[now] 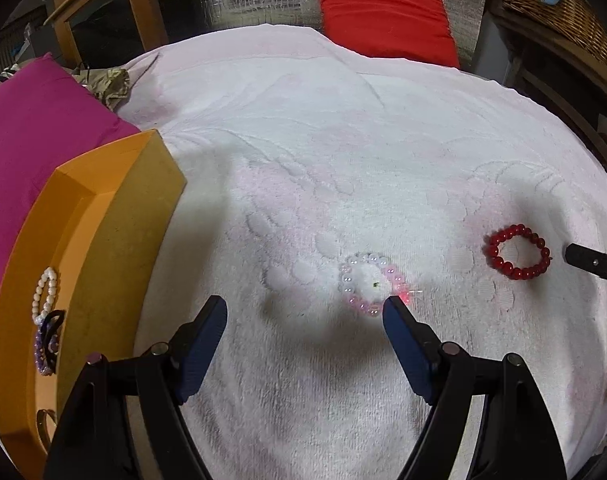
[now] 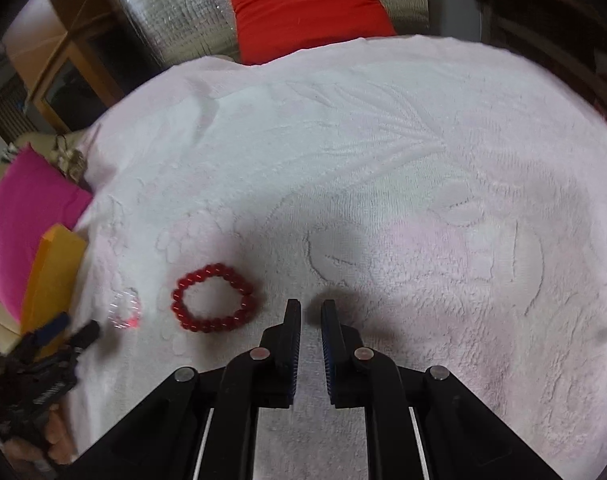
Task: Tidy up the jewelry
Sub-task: 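Grasp the pink crystal bracelet with the left tool while the right tool grasps the red bead bracelet, then lift and carry the pink and red bracelets over the orange box with both tools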
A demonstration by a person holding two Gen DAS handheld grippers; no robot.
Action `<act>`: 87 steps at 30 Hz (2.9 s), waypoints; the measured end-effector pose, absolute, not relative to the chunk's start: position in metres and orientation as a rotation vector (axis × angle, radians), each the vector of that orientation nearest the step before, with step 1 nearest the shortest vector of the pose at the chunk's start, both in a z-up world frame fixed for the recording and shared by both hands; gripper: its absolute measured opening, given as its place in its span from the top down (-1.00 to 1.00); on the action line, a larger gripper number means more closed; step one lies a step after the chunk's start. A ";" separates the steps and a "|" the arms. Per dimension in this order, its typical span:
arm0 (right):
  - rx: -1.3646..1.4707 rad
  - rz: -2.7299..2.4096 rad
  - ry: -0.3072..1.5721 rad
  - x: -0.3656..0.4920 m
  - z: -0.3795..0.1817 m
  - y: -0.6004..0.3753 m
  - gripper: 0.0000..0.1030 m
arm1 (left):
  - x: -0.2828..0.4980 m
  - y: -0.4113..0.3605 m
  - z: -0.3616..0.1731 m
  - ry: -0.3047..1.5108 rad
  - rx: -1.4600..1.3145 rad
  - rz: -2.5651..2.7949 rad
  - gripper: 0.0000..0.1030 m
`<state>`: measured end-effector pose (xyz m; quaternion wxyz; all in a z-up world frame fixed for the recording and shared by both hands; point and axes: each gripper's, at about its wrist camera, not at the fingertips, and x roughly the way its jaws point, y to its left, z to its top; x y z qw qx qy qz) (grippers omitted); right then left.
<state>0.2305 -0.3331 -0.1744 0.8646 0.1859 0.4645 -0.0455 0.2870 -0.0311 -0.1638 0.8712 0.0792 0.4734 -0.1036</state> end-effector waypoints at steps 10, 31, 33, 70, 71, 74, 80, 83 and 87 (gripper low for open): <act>0.527 -0.076 0.957 0.231 -0.182 -0.344 -0.34 | 0.294 -0.053 -0.174 1.005 0.190 -0.263 -0.56; 0.409 -0.143 0.962 0.235 -0.183 -0.330 -0.34 | 0.281 -0.024 -0.171 1.059 0.153 -0.366 0.79; 0.407 -0.146 0.962 0.235 -0.183 -0.330 -0.35 | 0.280 -0.021 -0.167 1.039 0.137 -0.370 0.79; 0.313 -0.040 0.902 0.240 -0.172 -0.292 0.09 | 0.263 -0.025 -0.154 0.973 0.100 -0.458 0.85; 0.302 -0.035 0.915 0.242 -0.176 -0.288 0.09 | 0.260 -0.025 -0.152 0.969 0.100 -0.464 0.85; 0.264 -0.036 0.939 0.246 -0.183 -0.280 0.06 | 0.259 -0.024 -0.149 0.957 0.108 -0.477 0.85; 0.214 -0.004 0.924 0.247 -0.184 -0.265 -0.27 | 0.253 -0.014 -0.148 0.959 0.107 -0.479 0.85; 0.107 -0.006 0.922 0.249 -0.187 -0.247 -0.30 | 0.251 -0.008 -0.147 0.961 0.104 -0.480 0.85; -0.061 -0.038 0.910 0.249 -0.194 -0.227 -0.23 | 0.250 -0.004 -0.146 0.966 0.099 -0.471 0.85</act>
